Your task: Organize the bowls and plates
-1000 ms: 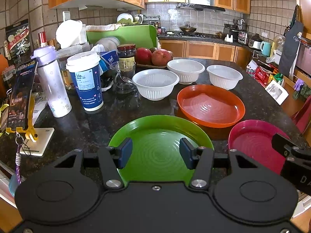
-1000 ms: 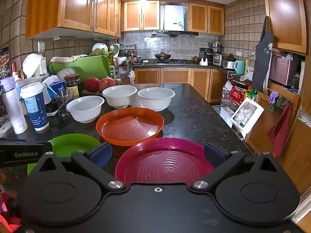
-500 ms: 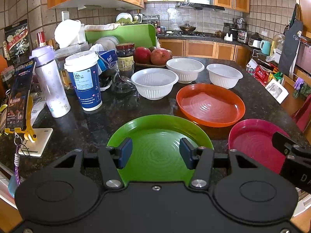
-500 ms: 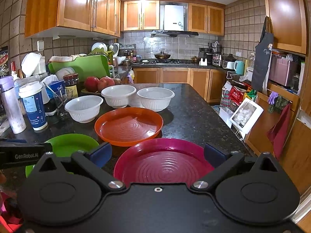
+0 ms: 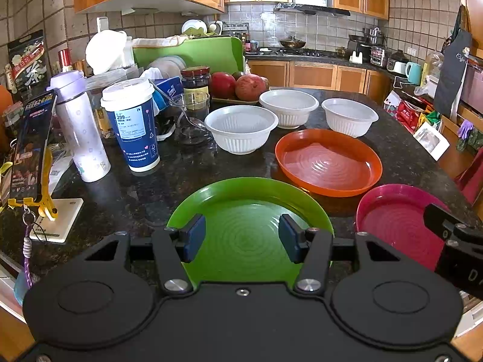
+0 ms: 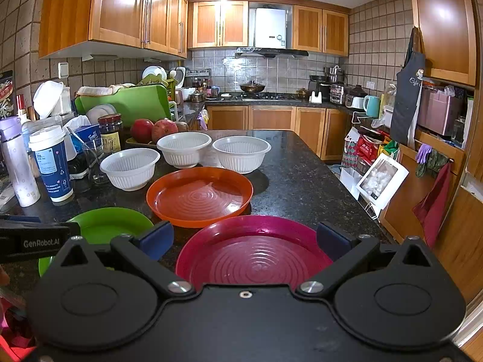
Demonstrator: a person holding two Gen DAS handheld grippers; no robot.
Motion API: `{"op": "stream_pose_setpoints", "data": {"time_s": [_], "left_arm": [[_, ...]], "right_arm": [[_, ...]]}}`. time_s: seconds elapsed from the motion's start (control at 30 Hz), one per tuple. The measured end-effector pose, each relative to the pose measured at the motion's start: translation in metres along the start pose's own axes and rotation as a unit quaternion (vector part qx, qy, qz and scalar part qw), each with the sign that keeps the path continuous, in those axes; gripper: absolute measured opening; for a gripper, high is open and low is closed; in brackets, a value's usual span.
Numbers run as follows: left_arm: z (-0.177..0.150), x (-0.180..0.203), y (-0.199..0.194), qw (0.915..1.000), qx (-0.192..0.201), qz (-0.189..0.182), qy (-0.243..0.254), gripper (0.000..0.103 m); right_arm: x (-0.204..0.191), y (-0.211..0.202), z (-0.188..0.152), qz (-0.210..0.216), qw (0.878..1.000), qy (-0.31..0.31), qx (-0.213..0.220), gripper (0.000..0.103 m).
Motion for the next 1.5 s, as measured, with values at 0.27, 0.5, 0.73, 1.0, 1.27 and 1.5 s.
{"op": "stream_pose_setpoints", "data": {"time_s": [0.27, 0.5, 0.73, 1.0, 1.27, 1.5], "left_arm": [[0.000, 0.001, -0.001, 1.0000, -0.001, 0.000, 0.001, 0.059], [-0.002, 0.001, -0.001, 1.0000, -0.003, 0.002, 0.001, 0.059], [-0.002, 0.005, 0.000, 0.9999, -0.012, 0.006, 0.005, 0.059], [0.000, 0.012, 0.005, 0.9997, -0.022, 0.013, 0.004, 0.059], [0.001, 0.020, 0.004, 0.9992, -0.022, 0.032, -0.010, 0.059], [0.005, 0.025, -0.005, 0.9990, -0.007, 0.036, -0.027, 0.059]], "right_arm": [[0.001, -0.001, 0.000, 0.001, 1.000, -0.001, 0.000, 0.103], [0.001, -0.001, -0.001, 0.001, 1.000, -0.002, 0.000, 0.103], [0.002, -0.001, -0.001, 0.001, 1.000, -0.003, -0.001, 0.103], [0.010, 0.005, 0.001, 0.010, 1.000, -0.006, 0.001, 0.103], [0.020, 0.015, 0.007, 0.021, 0.999, -0.032, 0.026, 0.103], [0.039, 0.028, 0.011, 0.042, 0.997, -0.028, 0.057, 0.103]]}}
Point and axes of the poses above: each gripper's, at about its wrist camera, not at the fingertips, and y roughly the way its jaws point, x to its right, z to its top, the point moved 3 cm from there along y, roughly the way its jaws point, and after that the axes turned 5 degrees about z, right-handed, at the moved point
